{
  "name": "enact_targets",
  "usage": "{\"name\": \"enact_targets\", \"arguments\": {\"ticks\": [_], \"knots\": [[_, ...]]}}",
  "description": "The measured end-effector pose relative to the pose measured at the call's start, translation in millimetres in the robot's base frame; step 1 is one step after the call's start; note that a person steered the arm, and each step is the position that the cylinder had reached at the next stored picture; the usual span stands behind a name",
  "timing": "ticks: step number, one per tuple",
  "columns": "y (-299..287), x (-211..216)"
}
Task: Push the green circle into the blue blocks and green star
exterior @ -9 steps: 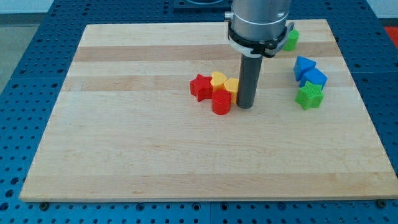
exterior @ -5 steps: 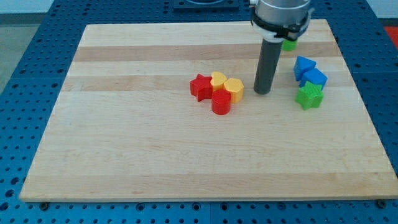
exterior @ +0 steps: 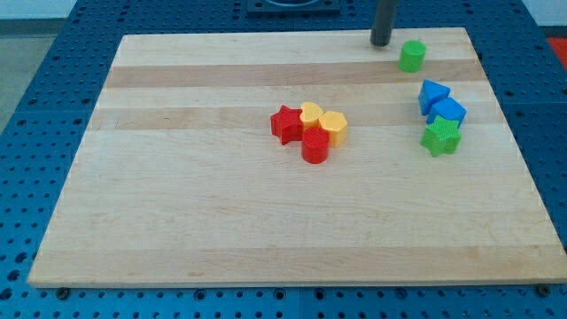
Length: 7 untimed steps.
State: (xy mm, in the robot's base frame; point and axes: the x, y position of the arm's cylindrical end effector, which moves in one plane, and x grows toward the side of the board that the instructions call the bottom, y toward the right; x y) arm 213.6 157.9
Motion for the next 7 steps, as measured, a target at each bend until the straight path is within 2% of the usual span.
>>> {"name": "enact_targets", "arguments": {"ticks": [1, 7], "knots": [[23, -1], [41, 50]]}}
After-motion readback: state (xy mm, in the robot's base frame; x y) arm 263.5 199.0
